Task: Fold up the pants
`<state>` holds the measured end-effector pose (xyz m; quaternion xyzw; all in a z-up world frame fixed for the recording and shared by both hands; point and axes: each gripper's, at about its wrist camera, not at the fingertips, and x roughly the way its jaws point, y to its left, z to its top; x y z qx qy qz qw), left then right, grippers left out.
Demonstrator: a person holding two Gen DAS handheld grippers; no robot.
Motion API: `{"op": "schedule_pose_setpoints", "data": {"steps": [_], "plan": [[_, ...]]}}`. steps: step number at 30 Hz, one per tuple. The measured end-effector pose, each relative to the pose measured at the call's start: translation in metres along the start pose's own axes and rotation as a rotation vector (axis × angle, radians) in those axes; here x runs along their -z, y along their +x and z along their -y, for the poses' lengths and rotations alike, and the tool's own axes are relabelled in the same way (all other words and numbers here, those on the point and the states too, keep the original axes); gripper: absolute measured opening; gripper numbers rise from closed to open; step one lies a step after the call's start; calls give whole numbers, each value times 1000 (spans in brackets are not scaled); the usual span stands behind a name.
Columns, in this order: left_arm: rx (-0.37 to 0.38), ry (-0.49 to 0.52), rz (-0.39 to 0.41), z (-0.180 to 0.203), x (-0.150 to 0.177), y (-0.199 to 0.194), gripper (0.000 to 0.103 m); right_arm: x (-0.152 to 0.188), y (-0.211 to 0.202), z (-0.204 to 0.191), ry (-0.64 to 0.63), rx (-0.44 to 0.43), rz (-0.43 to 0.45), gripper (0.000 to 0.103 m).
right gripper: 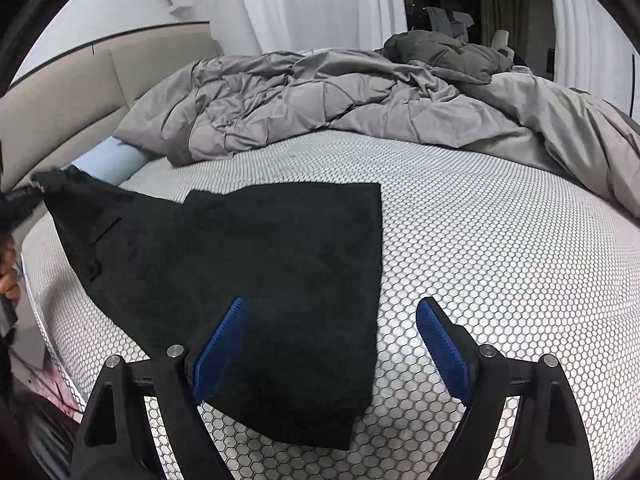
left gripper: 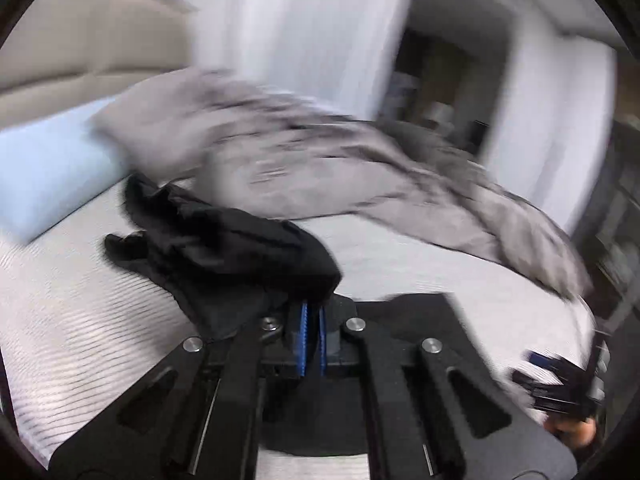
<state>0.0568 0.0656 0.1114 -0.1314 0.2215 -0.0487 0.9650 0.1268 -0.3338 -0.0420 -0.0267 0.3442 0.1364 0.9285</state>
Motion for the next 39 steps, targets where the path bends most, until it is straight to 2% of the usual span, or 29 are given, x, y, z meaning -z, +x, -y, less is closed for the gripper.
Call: {"op": "schedule_pose_setpoints", "data": {"steps": [3, 5, 6, 7, 8, 10, 11, 13, 18, 21, 23, 26, 29, 32, 35, 36, 37, 38, 39], "plan": [[211, 87, -103, 91, 8, 26, 6, -1, -1, 10, 26, 15, 1, 88], [361, 133, -236, 142, 32, 54, 20, -2, -1, 17, 48, 33, 3, 88], [433, 152, -327, 161, 47, 67, 29, -1, -1, 23, 65, 42, 3, 88], [461, 159, -395, 171, 61, 76, 30, -1, -1, 28, 85, 51, 1, 88], [458, 165, -429, 175, 69, 81, 30, -1, -1, 32, 99, 57, -2, 88], [465, 144, -432, 163, 83, 83, 34, 1, -1, 42, 128, 69, -12, 88], [461, 133, -420, 153, 84, 82, 36, 1, -1, 45, 135, 73, -18, 88], [400, 101, -384, 122, 86, 82, 49, 3, 1, 48, 141, 78, -38, 88], [219, -94, -305, 25, 92, 93, 53, 1, 5, 43, 140, 43, -50, 88], [114, -164, -335, -24, 96, 106, 53, 0, 7, 33, 158, -87, -67, 88], [83, -187, -357, -41, 101, 114, 53, 1, 9, 29, 189, -195, -93, 85], [39, -161, -365, -57, 109, 117, 53, 5, 19, 29, 275, -357, -152, 75], [31, -155, -372, -65, 113, 116, 53, 12, 36, 29, 309, -385, -211, 74], [37, -159, -379, -68, 114, 119, 53, 24, 61, 36, 410, -441, -293, 74], [36, -156, -379, -60, 112, 115, 53, 25, 73, 47, 515, -497, -289, 74], [39, -155, -381, -58, 111, 112, 53, 23, 72, 51, 556, -520, -269, 70], [39, -155, -381, -59, 111, 113, 53, 22, 71, 52, 562, -522, -259, 60], [38, -154, -379, -59, 112, 113, 53, 18, 67, 51, 548, -507, -239, 31], [39, -151, -380, -57, 111, 111, 52, 13, 63, 48, 524, -494, -222, 22]]}}
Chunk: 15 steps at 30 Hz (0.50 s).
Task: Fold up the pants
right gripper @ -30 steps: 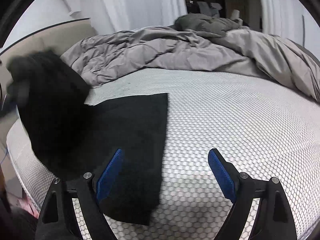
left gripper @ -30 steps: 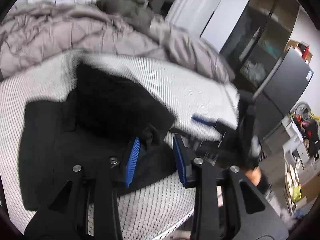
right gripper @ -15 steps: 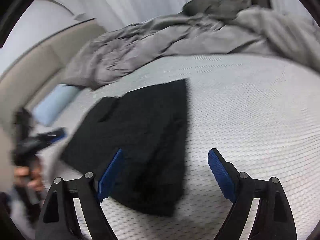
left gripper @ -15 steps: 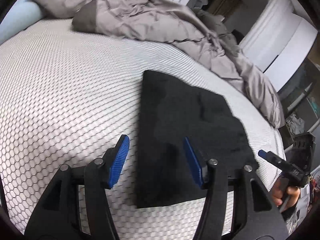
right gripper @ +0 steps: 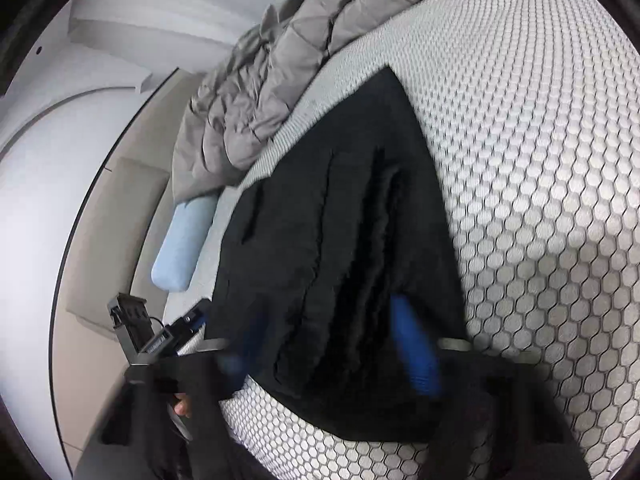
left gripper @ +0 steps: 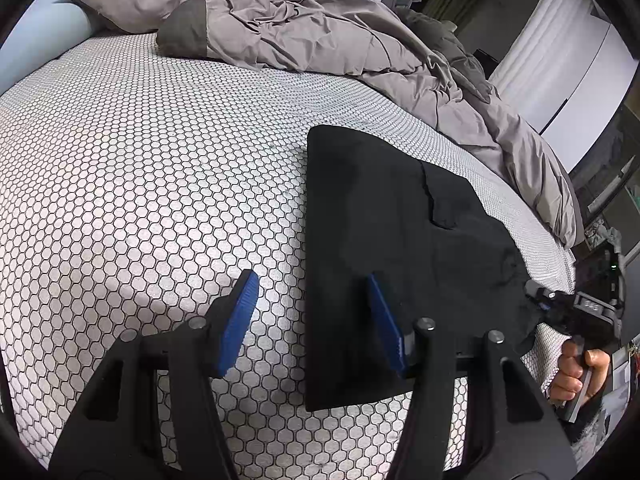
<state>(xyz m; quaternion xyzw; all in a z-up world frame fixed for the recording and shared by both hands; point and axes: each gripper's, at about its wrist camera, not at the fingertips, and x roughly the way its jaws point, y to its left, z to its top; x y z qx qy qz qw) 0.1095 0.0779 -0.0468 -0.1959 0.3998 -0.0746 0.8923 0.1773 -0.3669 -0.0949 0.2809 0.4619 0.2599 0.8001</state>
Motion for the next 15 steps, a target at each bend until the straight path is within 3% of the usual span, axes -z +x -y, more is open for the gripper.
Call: {"op": "schedule_pose_setpoints", "data": {"steps": [4, 7, 8, 10, 11, 13, 15], "plan": [[2, 30, -1, 8, 1, -1, 53, 3, -21, -36, -139, -9, 91, 18], [-5, 60, -10, 14, 2, 2, 53, 8, -29, -45, -159, 8, 107, 18], [-13, 76, -19, 17, 3, 4, 53, 9, -28, -43, -173, 49, 93, 18], [-35, 102, -27, 21, 4, 6, 53, 13, -15, -37, -218, 251, 48, 18], [-46, 112, -23, 23, 4, 6, 53, 14, -9, -33, -221, 308, 28, 19], [-72, 147, 7, 31, 4, 0, 53, 15, -14, -29, -209, 304, 42, 20], [-81, 195, 49, 41, 6, -8, 53, 18, -27, -43, -269, 320, 117, 22]]}}
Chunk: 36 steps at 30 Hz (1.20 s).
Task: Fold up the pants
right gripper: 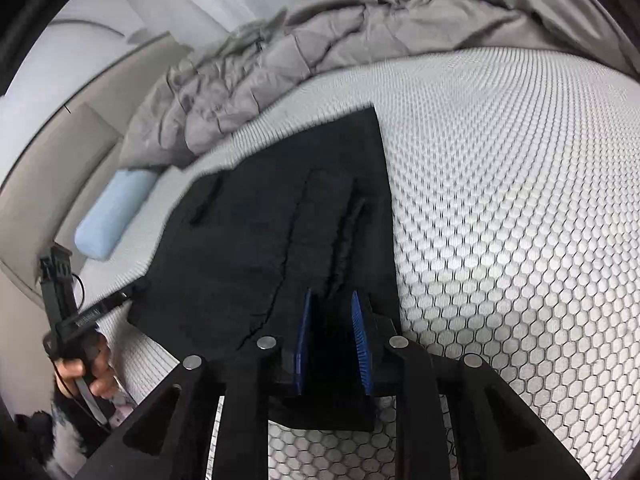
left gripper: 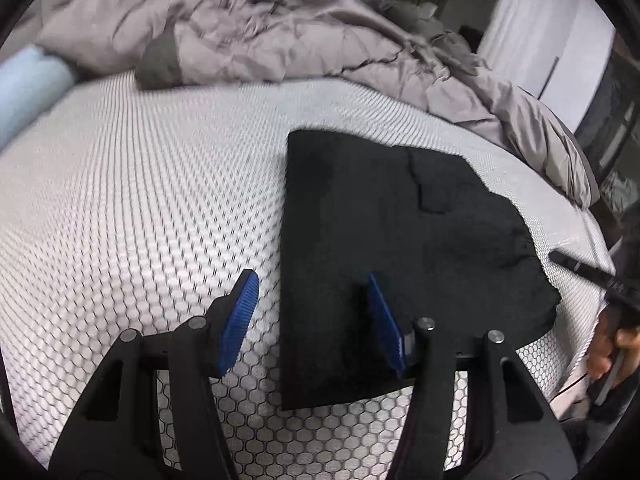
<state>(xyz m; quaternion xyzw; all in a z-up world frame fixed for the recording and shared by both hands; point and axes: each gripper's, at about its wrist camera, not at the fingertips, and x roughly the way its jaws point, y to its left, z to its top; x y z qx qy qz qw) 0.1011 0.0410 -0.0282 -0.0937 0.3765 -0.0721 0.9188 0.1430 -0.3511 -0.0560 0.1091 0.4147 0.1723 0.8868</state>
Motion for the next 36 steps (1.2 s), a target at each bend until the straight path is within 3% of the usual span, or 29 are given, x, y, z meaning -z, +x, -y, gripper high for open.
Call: {"op": "schedule_pose_setpoints", "data": {"steps": [1, 3, 6, 11, 19, 29, 36], "plan": [[-3, 32, 20, 7, 0, -3, 53, -1, -8, -7, -31, 2, 47, 24], [20, 94, 29, 23, 2, -5, 54, 0, -16, -24, -64, -20, 109, 40], [70, 170, -11, 44, 8, 3, 54, 4, -5, -56, -131, -58, 128, 43], [72, 234, -25, 59, 18, 4, 55, 17, 19, -94, -300, -9, 53, 44], [83, 261, -37, 60, 28, 1, 55, 50, -7, -68, -288, 77, 25, 46], [93, 250, -40, 59, 27, -5, 55, 88, -42, -65, -252, 62, 53, 55], [97, 254, -46, 60, 27, -3, 55, 57, -13, -96, -279, 57, 77, 56]]}}
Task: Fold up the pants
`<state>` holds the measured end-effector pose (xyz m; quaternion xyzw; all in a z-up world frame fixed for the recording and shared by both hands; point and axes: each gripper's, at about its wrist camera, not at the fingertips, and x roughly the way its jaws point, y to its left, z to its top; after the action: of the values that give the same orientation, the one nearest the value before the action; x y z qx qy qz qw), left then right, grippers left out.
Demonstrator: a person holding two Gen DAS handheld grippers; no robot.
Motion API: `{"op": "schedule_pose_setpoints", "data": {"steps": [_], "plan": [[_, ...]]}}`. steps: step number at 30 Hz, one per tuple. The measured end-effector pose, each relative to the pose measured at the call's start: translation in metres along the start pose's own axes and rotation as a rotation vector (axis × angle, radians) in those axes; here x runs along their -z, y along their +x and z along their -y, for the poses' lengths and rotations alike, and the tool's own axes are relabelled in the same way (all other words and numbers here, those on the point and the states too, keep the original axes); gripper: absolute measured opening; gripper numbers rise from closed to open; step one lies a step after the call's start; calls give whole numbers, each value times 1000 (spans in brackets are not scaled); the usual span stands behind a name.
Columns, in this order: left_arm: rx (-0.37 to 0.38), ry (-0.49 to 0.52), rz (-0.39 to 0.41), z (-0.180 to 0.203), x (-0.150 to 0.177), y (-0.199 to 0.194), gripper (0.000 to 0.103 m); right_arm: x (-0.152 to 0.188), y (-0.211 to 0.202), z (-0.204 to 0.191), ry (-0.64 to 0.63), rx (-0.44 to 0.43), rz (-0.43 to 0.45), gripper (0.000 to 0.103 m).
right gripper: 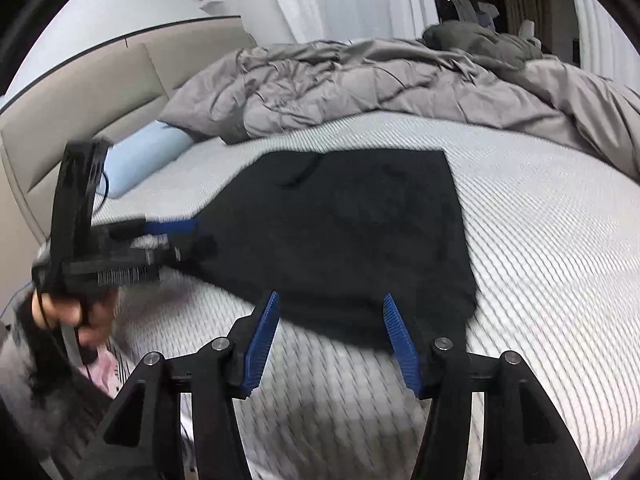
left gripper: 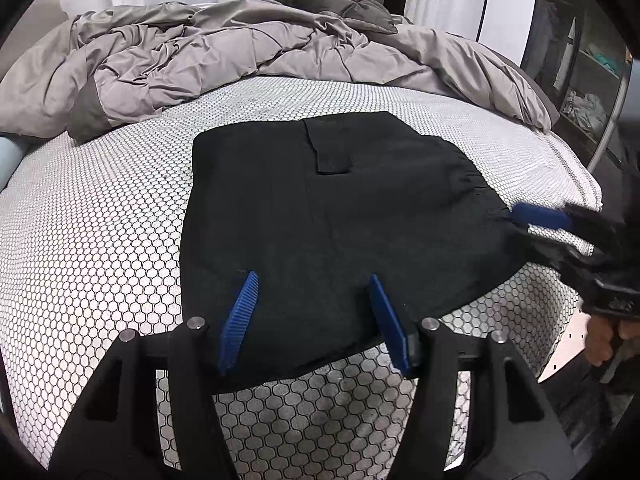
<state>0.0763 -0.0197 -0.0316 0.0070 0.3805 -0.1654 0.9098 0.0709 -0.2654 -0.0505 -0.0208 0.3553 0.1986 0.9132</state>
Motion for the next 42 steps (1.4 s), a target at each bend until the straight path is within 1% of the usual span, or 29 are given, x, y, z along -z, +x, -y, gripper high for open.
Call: {"op": "schedule_pose_setpoints", "data": {"steps": [2, 5, 6, 7, 9, 10, 11, 14, 15, 18, 19, 21, 22, 23, 24, 25, 26, 27, 29, 30, 32, 33, 34, 35, 37, 39, 40, 41, 42], "plan": [[1, 4, -16, -2, 1, 5, 55, -14, 21, -11, -19, 18, 4, 56], [10, 6, -32, -5, 3, 13, 56, -29, 67, -25, -38, -2, -76, 56], [13, 13, -37, -5, 4, 16, 56, -30, 81, -31, -74, 8, -104, 56], [18, 23, -42, -5, 5, 18, 55, -30, 88, -37, -127, 40, -114, 56], [24, 46, -48, -6, 9, 18, 55, -23, 91, -42, -242, 108, -132, 56], [25, 58, -45, -7, 12, 15, 55, -18, 88, -37, -266, 156, -144, 56], [22, 61, -43, -8, 13, 13, 56, -14, 82, -28, -269, 205, -147, 56], [11, 29, -43, -11, 14, -1, 57, -7, 61, -4, -221, 288, -118, 56], [20, 14, -29, -12, 12, -9, 57, -7, 57, -5, -218, 271, -105, 56], [38, -7, 71, -15, -5, -23, 57, -18, 46, -17, -164, 120, -31, 57], [39, -8, 81, -15, -13, -19, 57, -22, 48, -21, -140, 82, -22, 57], [40, -9, 57, -16, -27, -1, 57, -34, 63, -30, -112, 36, -31, 57], [52, -24, 14, -19, -31, 16, 57, -40, 75, -34, -106, 32, -45, 57], [68, -33, -35, -22, -33, 29, 54, -43, 87, -38, -101, 41, -71, 57], [68, -45, -89, -27, -31, 44, 46, -45, 105, -39, -96, 48, -131, 57], [67, -29, -103, -31, -27, 51, 46, -44, 111, -39, -96, 51, -158, 57], [82, -3, -83, -33, -24, 48, 46, -44, 116, -36, -108, 55, -183, 57], [80, 14, -84, -34, -23, 46, 46, -44, 116, -33, -122, 80, -196, 57], [76, 23, -83, -38, -19, 40, 48, -42, 108, -19, -134, 185, -196, 57], [55, 32, -83, -39, -16, 37, 49, -41, 103, -8, -128, 244, -194, 53], [28, 34, -81, -39, -14, 30, 52, -40, 94, 7, -65, 166, -182, 52], [19, 23, -81, -42, -14, 26, 54, -40, 91, 8, -63, 158, -163, 52], [12, -9, -81, -47, -15, 22, 54, -39, 88, 6, -70, 155, -154, 53], [19, -70, -78, -57, -16, 18, 55, -39, 85, 4, -72, 153, -143, 53], [24, -153, -87, -68, -8, 14, 58, -38, 77, 1, -49, 109, -115, 57], [69, -214, -118, -80, -5, 23, 58, -40, 73, 1, -33, 71, -98, 60], [90, -227, -120, -82, -4, 25, 54, -41, 71, 1, -33, 72, -93, 60], [120, -226, -126, -80, -3, 26, 52, -42, 70, 1, -36, 75, -91, 61], [116, -210, -128, -76, -2, 24, 52, -41, 69, 1, -36, 76, -91, 61]]}}
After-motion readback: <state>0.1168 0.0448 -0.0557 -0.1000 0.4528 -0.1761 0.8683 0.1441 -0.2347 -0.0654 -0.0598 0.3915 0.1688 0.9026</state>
